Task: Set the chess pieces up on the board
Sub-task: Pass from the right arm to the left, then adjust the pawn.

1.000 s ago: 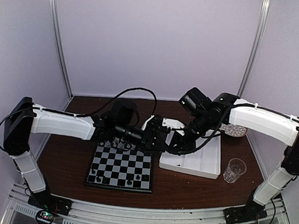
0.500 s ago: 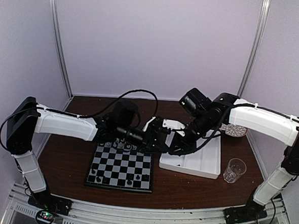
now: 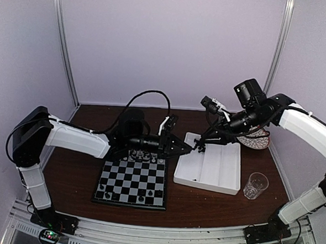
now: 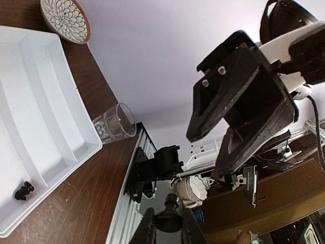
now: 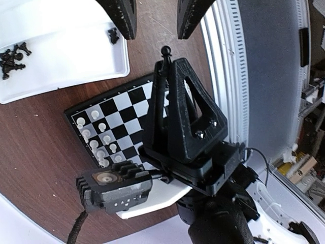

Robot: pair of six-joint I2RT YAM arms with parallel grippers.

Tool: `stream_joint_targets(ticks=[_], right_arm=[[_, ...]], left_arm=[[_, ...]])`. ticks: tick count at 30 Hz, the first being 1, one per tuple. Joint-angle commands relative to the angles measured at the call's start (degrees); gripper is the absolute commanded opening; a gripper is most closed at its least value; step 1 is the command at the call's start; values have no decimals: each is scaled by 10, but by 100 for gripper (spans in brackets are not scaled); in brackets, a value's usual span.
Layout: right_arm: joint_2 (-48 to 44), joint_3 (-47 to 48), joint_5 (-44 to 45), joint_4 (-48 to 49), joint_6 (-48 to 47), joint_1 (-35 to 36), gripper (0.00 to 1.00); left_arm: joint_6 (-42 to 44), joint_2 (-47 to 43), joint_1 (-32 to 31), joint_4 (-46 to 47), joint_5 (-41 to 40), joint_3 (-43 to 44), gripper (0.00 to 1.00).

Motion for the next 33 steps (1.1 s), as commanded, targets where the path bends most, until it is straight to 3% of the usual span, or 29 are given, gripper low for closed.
stream_joint_targets(ticks=[1,9,33], right_arm=[[20,-26,-122,66,78,-17,31],[28,-43,-146,97,113,-17,32],[21,-59,-112,95,91,-28,29]], left_arm=[[-90,39,0,192,-22,-1,11],[-158,78,1,291,-35,-5,10],[-219,107,5,359,-32,3,8]])
